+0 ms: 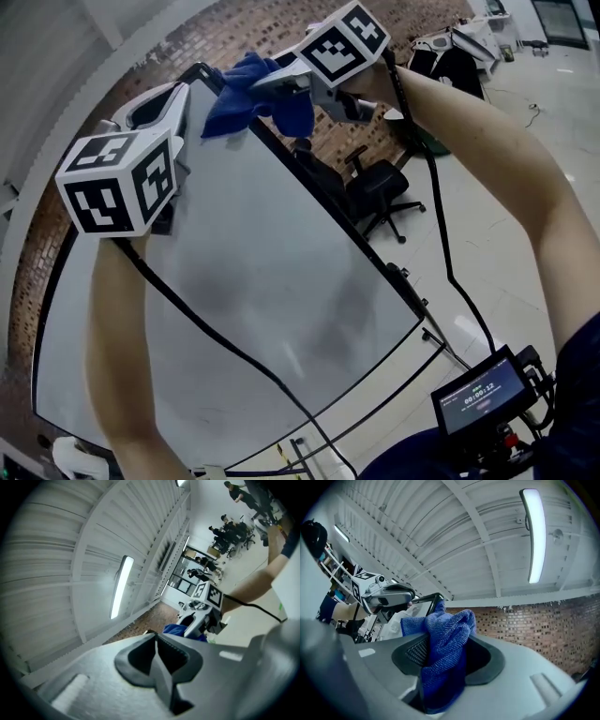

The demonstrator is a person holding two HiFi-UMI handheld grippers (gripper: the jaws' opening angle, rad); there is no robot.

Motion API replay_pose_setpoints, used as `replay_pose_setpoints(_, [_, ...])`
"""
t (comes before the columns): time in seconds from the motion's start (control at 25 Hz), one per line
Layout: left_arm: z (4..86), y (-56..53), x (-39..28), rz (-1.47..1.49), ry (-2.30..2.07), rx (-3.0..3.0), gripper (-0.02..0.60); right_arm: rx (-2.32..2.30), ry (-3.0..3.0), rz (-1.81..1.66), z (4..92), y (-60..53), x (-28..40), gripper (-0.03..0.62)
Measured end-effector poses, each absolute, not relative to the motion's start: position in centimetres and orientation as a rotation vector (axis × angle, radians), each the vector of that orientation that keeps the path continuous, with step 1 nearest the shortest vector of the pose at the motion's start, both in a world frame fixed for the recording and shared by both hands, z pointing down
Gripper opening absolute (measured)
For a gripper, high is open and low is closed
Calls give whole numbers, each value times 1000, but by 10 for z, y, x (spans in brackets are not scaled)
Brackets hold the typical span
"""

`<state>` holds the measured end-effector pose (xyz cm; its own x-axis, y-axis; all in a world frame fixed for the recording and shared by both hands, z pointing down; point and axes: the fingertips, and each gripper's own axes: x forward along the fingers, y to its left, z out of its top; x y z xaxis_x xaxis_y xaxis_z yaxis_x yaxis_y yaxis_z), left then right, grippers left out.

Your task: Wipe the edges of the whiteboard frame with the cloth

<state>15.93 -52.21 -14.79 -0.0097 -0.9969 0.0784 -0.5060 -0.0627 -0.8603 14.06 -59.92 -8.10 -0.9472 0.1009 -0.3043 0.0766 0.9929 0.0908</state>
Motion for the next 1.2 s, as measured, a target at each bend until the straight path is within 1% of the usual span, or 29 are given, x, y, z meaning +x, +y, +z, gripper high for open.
replay_pose_setpoints(0.24, [-75,-510,163,-1042,1538,-1726,17,77,2777,193,-36,-581,139,196])
replay_pose_setpoints(0.56, [-13,-513,172,-1117,1460,-1816,17,-57,2797,340,5,-578,131,196])
replay_pose_setpoints(0.96, [40,-522,140,-1176,1537,-1864,17,-79,2880,320,70,-578,115,196])
replay_pose_setpoints(1.2, [85,-506,124,-1188,1598,-1898,14,-124,2882,257,117,-574,114,196])
